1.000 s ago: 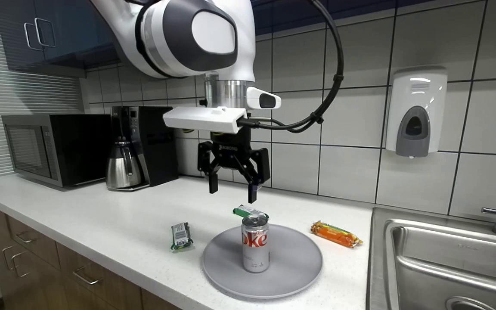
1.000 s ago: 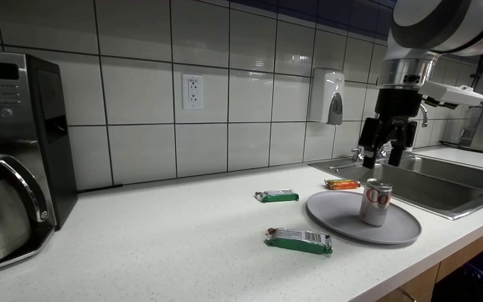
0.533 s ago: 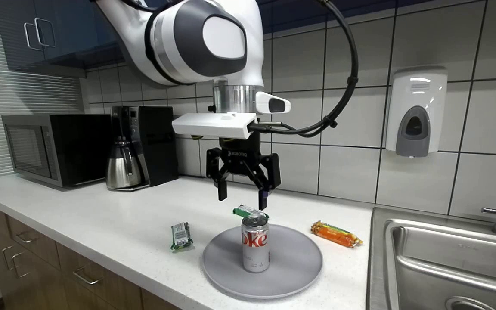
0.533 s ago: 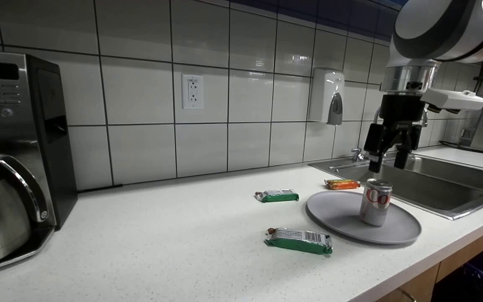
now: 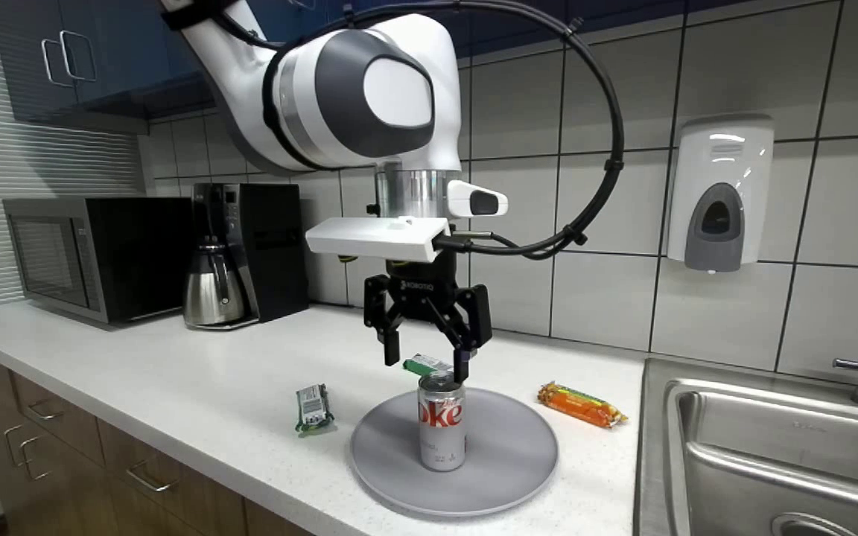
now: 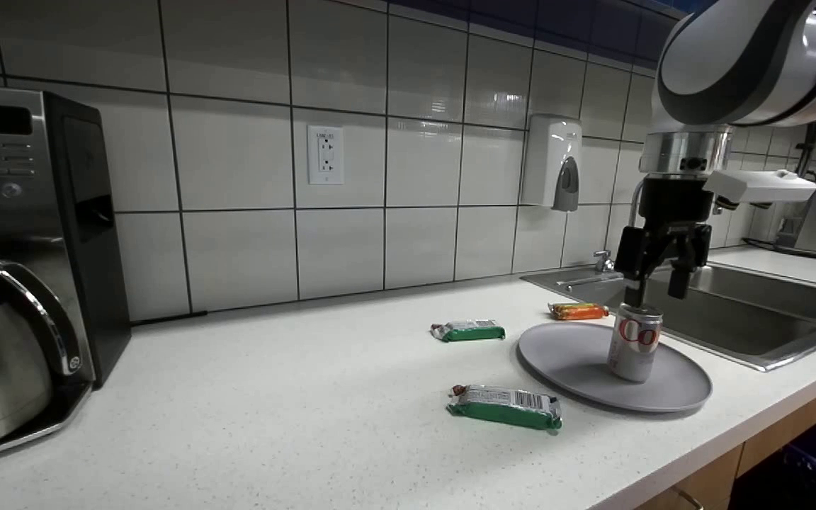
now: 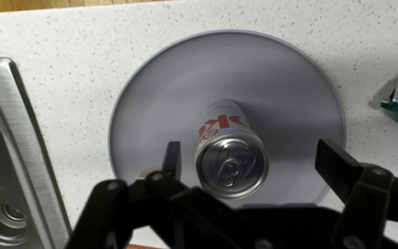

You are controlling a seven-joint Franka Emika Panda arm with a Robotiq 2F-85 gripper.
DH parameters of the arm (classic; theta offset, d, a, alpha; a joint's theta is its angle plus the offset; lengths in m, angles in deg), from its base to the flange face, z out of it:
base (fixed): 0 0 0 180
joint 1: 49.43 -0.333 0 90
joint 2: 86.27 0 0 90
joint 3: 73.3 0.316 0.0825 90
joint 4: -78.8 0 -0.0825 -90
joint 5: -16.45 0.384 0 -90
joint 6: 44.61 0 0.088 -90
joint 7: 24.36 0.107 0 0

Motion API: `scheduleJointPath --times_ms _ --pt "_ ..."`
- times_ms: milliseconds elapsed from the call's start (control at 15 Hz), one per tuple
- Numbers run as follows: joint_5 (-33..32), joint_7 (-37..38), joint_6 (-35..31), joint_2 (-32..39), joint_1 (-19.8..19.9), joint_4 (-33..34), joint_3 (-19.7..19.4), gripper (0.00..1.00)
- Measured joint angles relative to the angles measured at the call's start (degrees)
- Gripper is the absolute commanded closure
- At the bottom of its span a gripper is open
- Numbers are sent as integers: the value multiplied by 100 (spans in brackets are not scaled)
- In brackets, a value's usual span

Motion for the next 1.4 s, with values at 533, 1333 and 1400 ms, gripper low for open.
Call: scheduleJointPath --times_ms 533,1333,1400 --pt "-29 113 -190 526 6 257 -5 0" --pt "-29 144 -240 933 6 516 -5 26" --pt "-29 144 -240 934 6 516 -5 29"
